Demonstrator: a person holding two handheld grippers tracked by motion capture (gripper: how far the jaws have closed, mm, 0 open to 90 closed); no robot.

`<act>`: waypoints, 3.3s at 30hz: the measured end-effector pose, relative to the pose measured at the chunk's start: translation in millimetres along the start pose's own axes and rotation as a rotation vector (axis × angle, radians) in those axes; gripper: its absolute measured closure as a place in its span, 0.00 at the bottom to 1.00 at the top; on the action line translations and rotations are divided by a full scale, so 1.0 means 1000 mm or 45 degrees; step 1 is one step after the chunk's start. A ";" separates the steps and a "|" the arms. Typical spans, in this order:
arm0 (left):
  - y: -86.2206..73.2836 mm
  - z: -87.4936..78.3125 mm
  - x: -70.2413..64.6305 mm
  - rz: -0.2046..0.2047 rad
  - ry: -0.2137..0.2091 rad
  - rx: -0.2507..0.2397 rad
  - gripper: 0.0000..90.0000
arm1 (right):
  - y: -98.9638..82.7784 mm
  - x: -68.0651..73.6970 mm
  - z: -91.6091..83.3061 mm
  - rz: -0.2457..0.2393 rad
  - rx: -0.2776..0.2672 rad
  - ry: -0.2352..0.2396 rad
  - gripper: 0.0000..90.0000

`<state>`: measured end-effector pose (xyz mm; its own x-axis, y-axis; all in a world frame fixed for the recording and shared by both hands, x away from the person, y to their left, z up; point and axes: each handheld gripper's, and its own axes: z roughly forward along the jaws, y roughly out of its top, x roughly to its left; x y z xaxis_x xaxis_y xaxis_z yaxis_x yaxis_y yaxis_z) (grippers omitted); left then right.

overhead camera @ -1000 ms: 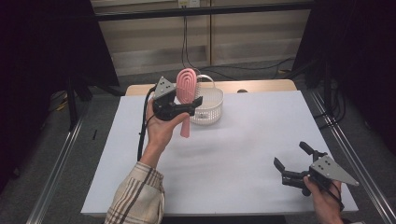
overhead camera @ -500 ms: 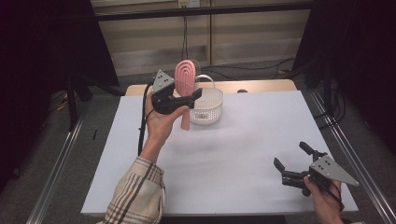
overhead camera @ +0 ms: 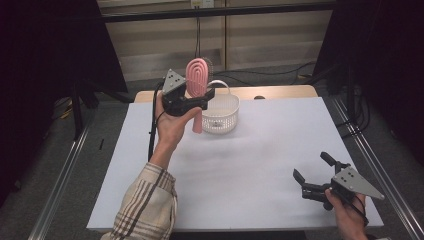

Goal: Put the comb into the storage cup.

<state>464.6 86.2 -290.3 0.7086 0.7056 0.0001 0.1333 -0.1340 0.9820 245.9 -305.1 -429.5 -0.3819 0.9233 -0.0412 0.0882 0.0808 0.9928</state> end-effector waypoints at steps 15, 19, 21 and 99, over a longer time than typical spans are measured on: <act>-0.001 0.011 0.007 0.018 0.031 0.007 0.21 | 0.000 0.000 -0.001 0.001 0.000 0.001 0.00; 0.000 0.012 0.009 0.009 0.038 -0.013 0.21 | 0.000 0.000 -0.001 0.002 0.000 0.000 0.00; 0.002 0.013 0.009 0.020 0.040 -0.018 0.21 | 0.000 0.000 -0.001 0.003 0.000 0.000 0.00; -0.014 0.083 0.012 0.035 0.136 -0.039 0.21 | 0.000 0.000 -0.004 0.004 -0.010 0.005 0.00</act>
<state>528.6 38.4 -319.9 0.6339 0.7721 0.0459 0.0922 -0.1344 0.9866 242.0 -306.4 -429.0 -0.3852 0.9221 -0.0374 0.0820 0.0746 0.9938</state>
